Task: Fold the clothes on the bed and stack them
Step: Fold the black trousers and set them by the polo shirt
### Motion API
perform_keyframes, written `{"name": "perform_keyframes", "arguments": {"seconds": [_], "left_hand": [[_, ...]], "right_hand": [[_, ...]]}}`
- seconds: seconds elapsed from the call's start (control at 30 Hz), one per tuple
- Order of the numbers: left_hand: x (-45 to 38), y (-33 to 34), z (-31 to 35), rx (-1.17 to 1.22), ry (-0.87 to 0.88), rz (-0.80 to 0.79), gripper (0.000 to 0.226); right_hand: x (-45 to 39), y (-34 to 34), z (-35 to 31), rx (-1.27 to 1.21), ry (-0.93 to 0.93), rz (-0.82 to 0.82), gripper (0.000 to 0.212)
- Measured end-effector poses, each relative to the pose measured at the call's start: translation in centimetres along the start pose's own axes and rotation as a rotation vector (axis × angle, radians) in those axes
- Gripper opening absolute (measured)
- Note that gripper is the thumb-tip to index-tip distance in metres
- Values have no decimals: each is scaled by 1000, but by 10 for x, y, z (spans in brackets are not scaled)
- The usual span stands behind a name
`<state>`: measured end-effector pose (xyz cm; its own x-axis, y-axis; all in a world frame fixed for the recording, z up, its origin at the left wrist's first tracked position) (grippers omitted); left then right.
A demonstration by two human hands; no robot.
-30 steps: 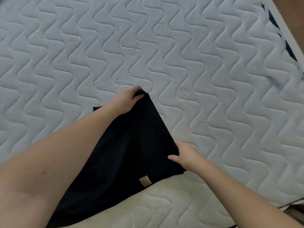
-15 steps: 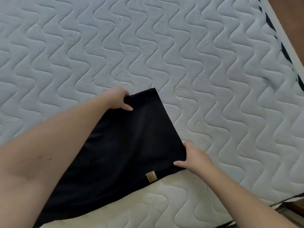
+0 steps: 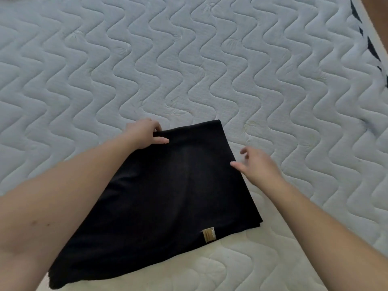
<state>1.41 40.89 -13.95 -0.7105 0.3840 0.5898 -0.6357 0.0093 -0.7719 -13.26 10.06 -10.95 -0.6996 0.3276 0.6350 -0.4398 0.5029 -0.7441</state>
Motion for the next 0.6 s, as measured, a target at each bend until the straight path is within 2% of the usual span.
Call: {"name": "perform_keyframes", "arguments": {"seconds": [0.07,0.13,0.3,0.37,0.47,0.6], "left_hand": [[5,1,-15,-46,5,-31,43],[8,1,-23,46,13,21,33],[20,-7,-31,407,10,226,30],[24,-4,-31,466,16,236,25],[27,0,-26,383,55,233,21],[35,9,-17,318,74,115,28]], "right_hand": [[-21,-12,-39,-38,-140,112,60],[-37,-16,-78,35,-284,162,67],[-58,9,-149,392,-545,55,71],[-63,15,-156,508,-561,59,59],[-70,12,-156,535,-496,50,37],[-62,11,-154,523,-584,65,22]]}}
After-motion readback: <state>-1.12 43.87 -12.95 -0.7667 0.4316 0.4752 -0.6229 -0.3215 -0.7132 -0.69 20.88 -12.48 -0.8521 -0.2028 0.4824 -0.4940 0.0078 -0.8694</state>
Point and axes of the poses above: each hand's wrist, its own x-axis away from the middle knuckle, its own y-axis out of the palm, z = x × y, the point moved 6 cm from there along -x, towards the middle knuckle, and after that the axes turned 8 degrees about y, right-handed, at the moved point
